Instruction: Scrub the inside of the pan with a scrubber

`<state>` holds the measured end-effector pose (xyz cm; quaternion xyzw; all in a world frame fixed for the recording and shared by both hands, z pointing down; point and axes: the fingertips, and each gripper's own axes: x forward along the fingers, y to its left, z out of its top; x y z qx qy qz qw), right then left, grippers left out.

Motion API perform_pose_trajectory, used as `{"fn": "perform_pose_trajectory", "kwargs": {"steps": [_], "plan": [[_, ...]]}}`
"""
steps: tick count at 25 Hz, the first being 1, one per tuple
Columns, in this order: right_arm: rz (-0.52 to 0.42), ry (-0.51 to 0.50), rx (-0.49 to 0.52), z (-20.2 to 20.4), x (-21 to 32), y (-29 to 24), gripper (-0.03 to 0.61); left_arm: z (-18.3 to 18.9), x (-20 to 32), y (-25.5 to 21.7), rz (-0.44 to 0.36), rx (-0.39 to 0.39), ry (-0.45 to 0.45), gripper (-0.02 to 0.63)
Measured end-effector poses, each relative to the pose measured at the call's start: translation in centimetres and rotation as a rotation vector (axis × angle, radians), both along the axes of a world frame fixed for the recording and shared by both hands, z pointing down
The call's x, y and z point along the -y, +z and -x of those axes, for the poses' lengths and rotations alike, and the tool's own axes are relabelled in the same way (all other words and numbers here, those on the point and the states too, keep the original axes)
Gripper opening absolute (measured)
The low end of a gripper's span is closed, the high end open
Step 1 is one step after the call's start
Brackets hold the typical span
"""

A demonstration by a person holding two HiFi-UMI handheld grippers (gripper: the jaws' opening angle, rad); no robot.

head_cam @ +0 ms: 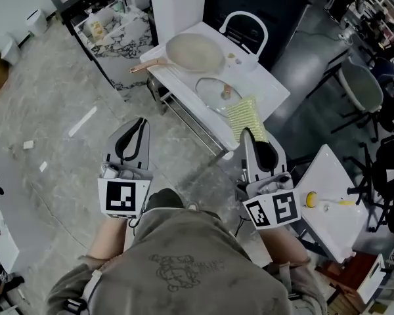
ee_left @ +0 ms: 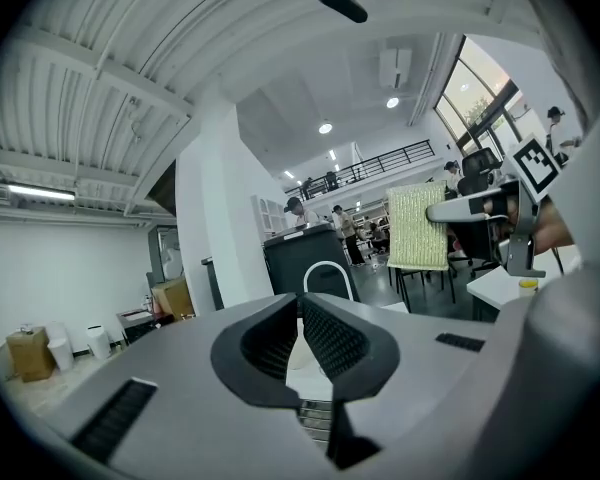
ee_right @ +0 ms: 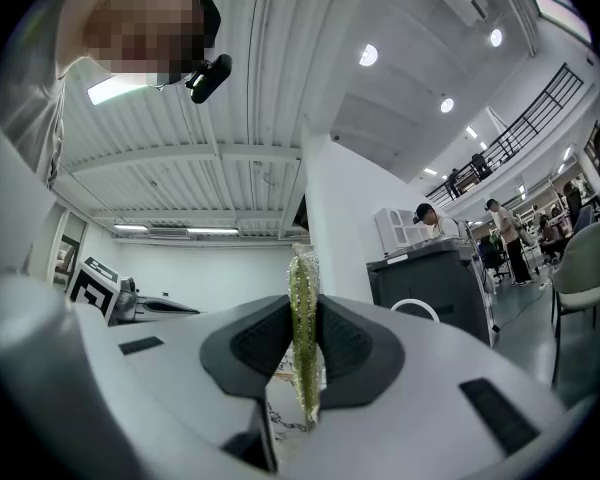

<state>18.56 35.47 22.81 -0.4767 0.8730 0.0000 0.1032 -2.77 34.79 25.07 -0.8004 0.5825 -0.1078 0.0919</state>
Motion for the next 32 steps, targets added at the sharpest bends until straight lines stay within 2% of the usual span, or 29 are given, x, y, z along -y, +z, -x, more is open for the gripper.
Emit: {"fn": "perform_pose_trajectory", "kwargs": {"steps": [8, 14, 18, 32], "plan": [[0.001, -0.014, 0.008, -0.8, 2.4, 1.1, 0.072, 0.0, 1.5, 1.1, -0.005, 0.014, -0.03, 0.028], [-0.002, -0.005, 0.004, 0.0, 5.4, 2.2, 0.072, 1.5, 4.5, 2.5, 0.001, 0.009, -0.046, 0.028], [0.003, -0.004, -0.01, 1.1, 8.2, 2.7, 0.072, 2.6, 7.5, 3.0, -0.003, 0.016, -0.034, 0.028], [0.062, 0.03, -0.03, 6.1, 21.5, 3.8, 0.074, 8.0, 21.1, 5.3, 0.106, 0.053, 0.015, 0.029]]}}
